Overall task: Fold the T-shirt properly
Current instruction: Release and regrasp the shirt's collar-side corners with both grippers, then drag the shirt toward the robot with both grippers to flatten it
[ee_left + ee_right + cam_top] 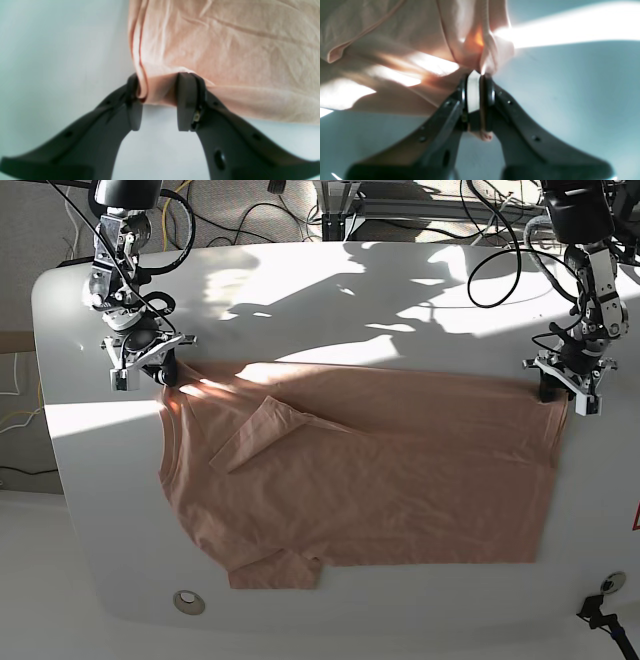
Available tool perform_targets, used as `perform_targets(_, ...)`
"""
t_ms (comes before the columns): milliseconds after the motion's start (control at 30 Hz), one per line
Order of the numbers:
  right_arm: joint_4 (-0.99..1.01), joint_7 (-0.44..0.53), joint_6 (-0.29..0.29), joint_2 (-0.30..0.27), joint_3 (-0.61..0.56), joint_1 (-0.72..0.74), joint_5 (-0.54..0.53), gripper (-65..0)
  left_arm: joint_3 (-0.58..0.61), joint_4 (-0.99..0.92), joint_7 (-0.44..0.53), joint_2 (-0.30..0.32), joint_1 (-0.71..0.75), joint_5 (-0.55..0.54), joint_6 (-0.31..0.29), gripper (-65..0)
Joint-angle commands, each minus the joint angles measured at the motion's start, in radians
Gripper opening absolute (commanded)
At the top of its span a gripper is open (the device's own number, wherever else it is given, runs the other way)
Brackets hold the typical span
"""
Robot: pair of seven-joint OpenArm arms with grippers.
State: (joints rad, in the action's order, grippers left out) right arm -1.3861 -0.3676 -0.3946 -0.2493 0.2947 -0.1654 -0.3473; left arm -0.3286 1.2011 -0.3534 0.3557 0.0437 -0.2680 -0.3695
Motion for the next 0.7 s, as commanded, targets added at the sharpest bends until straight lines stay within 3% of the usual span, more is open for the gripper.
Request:
perform_targets(0,0.001,-0.061,0.004,-0.006,-0.002,-0.007,0.018,-65.0,-0.005,0.015,0.011,0.018,-0.011,-0.003,0.005,-50.0)
perform_targets(133,0.0,-0.063,0.003,-0.006,-0.019,-0.015,0.018,-65.0,-0.005,0.023,0.009,0.018,-0.008,-0.003,0.005,-57.5)
perform_targets(300,-0.091,-0.067,0.003,-0.006,-0.021,-0.078,0.018,-65.0,-0.01,0.046,0.007,0.019,0.032,-0.003,0.005,-57.8)
perform_targets(667,-0.293,-0.067,0.004,-0.026,0.062,-0.319,0.02,-65.0,-0.097,0.394,-0.026,0.013,0.402,-0.007,0.005,-57.8)
